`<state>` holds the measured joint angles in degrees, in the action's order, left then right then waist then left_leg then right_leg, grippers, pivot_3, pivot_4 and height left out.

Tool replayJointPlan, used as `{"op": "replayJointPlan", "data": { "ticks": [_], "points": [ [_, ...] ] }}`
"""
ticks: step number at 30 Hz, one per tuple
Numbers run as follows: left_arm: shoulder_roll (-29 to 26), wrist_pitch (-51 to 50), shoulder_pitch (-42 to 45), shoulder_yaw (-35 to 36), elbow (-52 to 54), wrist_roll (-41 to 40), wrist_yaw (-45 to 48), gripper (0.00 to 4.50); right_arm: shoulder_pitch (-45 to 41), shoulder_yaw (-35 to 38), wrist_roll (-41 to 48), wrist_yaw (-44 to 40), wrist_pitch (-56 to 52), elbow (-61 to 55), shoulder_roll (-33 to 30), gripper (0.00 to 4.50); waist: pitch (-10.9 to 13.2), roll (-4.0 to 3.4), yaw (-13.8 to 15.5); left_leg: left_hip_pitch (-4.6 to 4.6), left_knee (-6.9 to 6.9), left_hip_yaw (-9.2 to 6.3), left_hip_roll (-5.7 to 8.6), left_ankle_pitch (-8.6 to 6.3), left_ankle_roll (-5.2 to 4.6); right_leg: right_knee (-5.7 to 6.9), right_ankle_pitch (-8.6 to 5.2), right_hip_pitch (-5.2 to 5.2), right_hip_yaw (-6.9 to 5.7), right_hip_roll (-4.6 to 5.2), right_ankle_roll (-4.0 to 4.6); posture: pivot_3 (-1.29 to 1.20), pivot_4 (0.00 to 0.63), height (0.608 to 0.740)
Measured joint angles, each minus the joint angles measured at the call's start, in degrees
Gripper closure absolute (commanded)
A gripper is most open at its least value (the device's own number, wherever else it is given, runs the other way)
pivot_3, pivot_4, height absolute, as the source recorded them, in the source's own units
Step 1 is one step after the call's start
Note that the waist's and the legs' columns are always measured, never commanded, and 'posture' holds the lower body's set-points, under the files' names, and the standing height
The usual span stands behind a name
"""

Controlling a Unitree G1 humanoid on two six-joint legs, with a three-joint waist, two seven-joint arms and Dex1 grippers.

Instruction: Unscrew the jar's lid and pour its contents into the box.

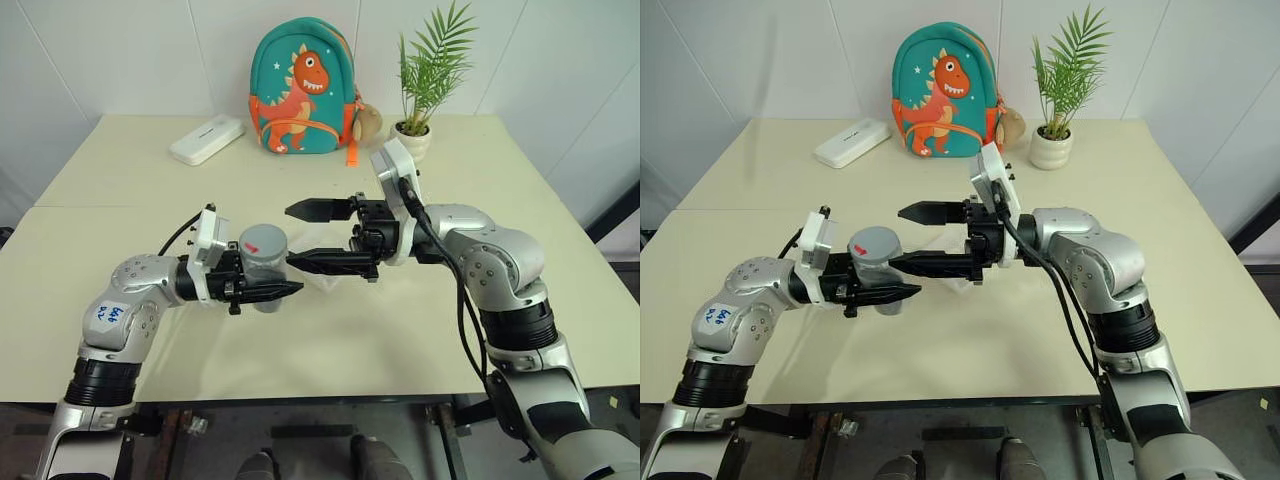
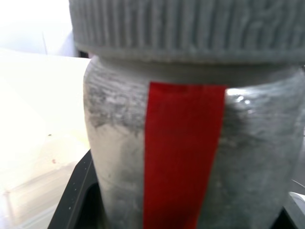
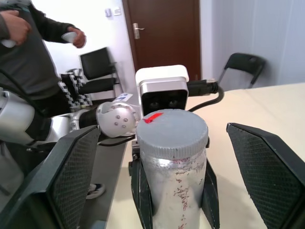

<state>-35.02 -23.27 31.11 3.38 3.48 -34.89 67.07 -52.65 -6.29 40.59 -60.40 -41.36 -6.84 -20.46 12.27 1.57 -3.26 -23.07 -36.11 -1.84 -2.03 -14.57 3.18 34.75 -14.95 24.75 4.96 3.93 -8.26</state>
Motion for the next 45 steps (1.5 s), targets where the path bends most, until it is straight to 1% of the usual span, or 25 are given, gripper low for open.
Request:
{"op": "replayJointPlan", "data": {
  "ticks": [4,8,15,22,24,27,32,36,39,41,45],
  "points": [
    [0.1,0.0,0.0,-0.1,-0.1,0.2,0.0,2.4,0.3,-2.6,-3.5,4.1,1.6,-1.9,2.9,0.03,0.0,0.0,0.0,0.0,-0.01,0.0,-0.01,0.01,0.02,0.05,-0.01,0.04,0.01,-0.02,0.01,0.0,0.15,0.74],
    [0.2,0.0,0.0,-0.1,-0.1,0.3,0.2,2.4,0.4,-4.7,-7.0,6.0,3.9,-1.5,3.8,0.03,0.0,0.0,0.1,-0.01,-0.03,0.0,0.0,0.02,0.04,0.05,-0.01,0.02,0.01,-0.01,0.02,0.0,0.15,0.74],
    [0.8,0.0,0.1,-0.7,-1.0,0.4,-0.1,2.4,-1.0,-4.9,-10.3,5.5,7.8,4.2,5.8,0.03,0.0,0.0,-0.1,0.0,0.0,-0.01,-0.02,0.03,0.04,0.14,-0.02,0.08,0.01,-0.05,0.04,0.0,0.15,0.74],
    [0.8,-0.2,0.1,-0.4,-1.3,0.4,-0.9,2.4,-2.8,-4.9,-10.4,4.2,8.8,7.6,6.3,0.03,0.0,0.0,0.0,0.0,-0.02,-0.01,-0.03,0.03,0.04,0.18,-0.02,0.08,0.01,-0.05,0.05,0.0,0.15,0.74],
    [0.8,-0.4,0.1,-0.7,-1.3,0.5,-1.0,2.4,-2.8,-4.9,-10.3,3.4,8.9,7.8,5.4,0.03,0.0,0.0,0.0,0.0,-0.02,-0.01,-0.03,0.03,0.04,0.17,-0.02,0.07,0.01,-0.04,0.05,0.0,0.15,0.74],
    [0.9,-0.6,0.1,-1.2,-1.6,0.7,-1.3,2.4,-2.8,-4.3,-9.8,0.4,9.4,7.9,1.6,0.03,0.0,0.0,0.1,-0.01,-0.02,-0.01,-0.02,0.03,0.04,0.14,-0.02,0.06,0.01,-0.04,0.04,0.0,0.15,0.74],
    [0.3,0.1,-0.2,-1.1,-1.5,0.7,0.2,2.4,0.1,0.5,-10.3,-3.2,9.9,11.6,-8.3,0.03,0.0,0.0,0.4,-0.01,-0.02,-0.01,-0.02,0.03,0.04,0.03,-0.02,0.01,0.01,-0.04,0.04,0.0,0.15,0.74],
    [0.1,0.4,-0.2,-1.1,-1.5,0.7,0.4,2.4,2.3,2.1,-8.4,-6.8,8.6,11.4,-10.4,0.03,0.0,-0.02,-0.4,0.0,0.02,0.05,-0.07,0.03,0.04,0.13,-0.02,0.12,0.11,-0.12,0.04,0.0,0.15,0.74],
    [0.1,0.8,-0.2,-1.0,-1.6,0.7,0.4,2.4,2.1,3.1,-4.7,-7.6,5.8,8.1,-9.5,0.03,0.0,-0.02,-0.5,0.01,-0.01,0.03,-0.21,0.03,0.04,0.26,-0.04,0.16,0.11,-0.29,0.08,0.0,0.15,0.74],
    [0.1,1.1,-0.2,-1.0,-1.7,0.8,0.3,2.4,1.6,2.9,-3.2,-6.8,4.7,5.7,-7.0,0.03,0.0,-0.02,-0.6,0.03,-0.05,0.03,-0.25,0.04,0.05,0.35,-0.03,0.16,0.11,-0.34,0.11,0.0,0.15,0.74],
    [0.3,1.9,-0.2,-1.1,-1.9,1.1,0.1,2.4,1.2,0.6,-3.6,-3.0,3.9,3.5,-1.6,0.03,0.0,-0.02,-0.6,0.03,-0.11,0.02,-0.25,0.07,0.05,0.38,0.0,0.15,0.11,-0.34,0.16,0.0,0.15,0.74]
  ]
}}
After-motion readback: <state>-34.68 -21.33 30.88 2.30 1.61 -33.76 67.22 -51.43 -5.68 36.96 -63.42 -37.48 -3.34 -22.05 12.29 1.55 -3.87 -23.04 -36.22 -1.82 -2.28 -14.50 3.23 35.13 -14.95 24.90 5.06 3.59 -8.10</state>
